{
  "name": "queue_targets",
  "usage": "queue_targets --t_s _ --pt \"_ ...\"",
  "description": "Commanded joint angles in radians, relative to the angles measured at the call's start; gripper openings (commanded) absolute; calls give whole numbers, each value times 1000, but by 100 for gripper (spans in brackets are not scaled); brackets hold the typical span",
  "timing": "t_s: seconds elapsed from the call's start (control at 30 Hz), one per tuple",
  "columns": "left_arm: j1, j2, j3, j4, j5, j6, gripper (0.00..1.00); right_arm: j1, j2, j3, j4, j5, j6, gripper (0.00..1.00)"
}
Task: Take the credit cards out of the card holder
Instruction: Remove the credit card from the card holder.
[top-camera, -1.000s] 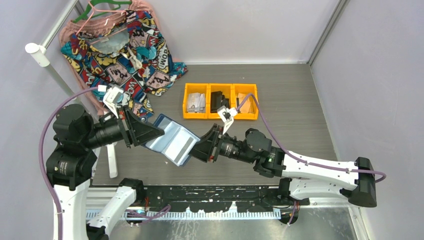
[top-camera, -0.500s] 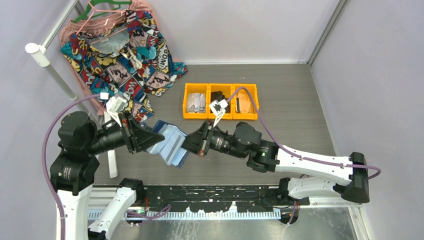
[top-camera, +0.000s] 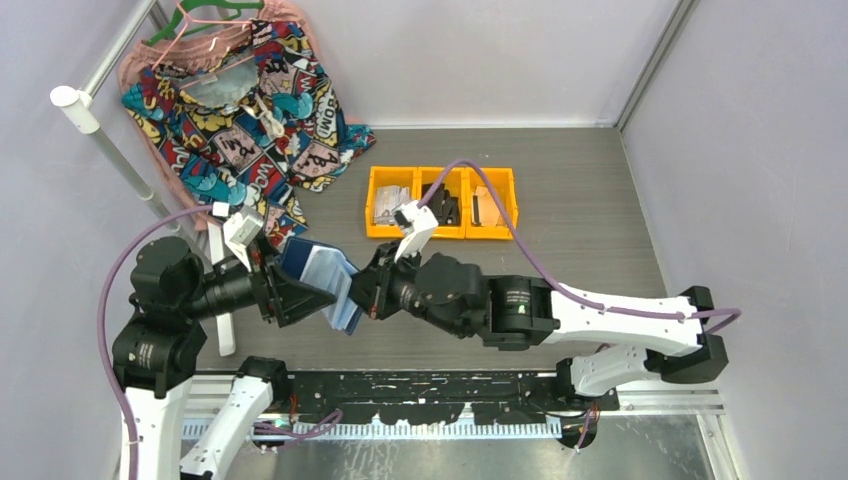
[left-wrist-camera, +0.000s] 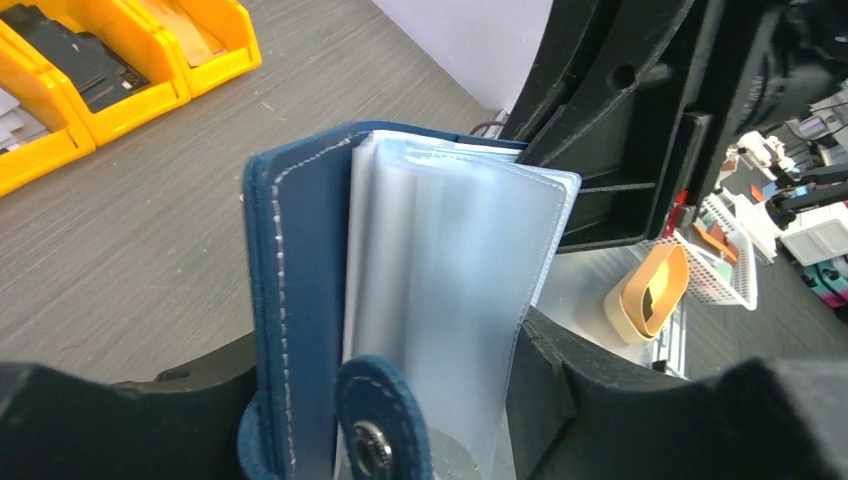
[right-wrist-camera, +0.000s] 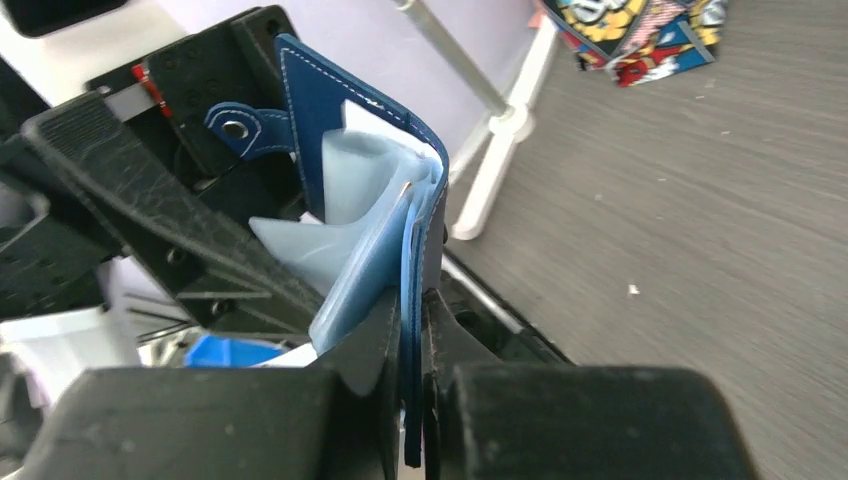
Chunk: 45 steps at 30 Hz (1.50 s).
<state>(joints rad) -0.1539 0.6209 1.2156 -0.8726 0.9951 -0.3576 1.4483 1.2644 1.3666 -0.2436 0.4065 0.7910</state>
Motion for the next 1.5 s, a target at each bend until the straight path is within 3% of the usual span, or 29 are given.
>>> queue_targets --t_s 0.0,0.23,0.57,0.7,0.77,0.87,0.93,1.07,1.23,1.47 --pt "2 -43 -20 41 -1 106 60 81 78 156 -126 256 -64 1" --pt "1 -62 40 -116 50 252 63 106 104 198 -169 336 -88 1" --pt "2 -81 7 -118 142 230 65 121 136 234 -182 362 -87 1" --pt "2 -123 -47 -33 51 207 78 134 180 279 -194 404 -82 1" --pt "2 -133 -59 -24 -25 242 94 139 203 311 -204 418 -84 1" --pt "3 -135 -58 -72 -125 330 99 141 223 328 -202 421 -87 1" --pt "2 -140 -56 -101 -151 392 98 141 224 329 -199 421 -89 1" --pt "2 -143 -26 -178 -149 488 85 142 207 305 -190 424 -87 1" --pt "2 -146 -16 -171 -155 493 68 142 187 282 -173 411 -88 1" --pt "2 -159 -24 -67 -311 410 65 142 179 272 -181 401 -81 1"
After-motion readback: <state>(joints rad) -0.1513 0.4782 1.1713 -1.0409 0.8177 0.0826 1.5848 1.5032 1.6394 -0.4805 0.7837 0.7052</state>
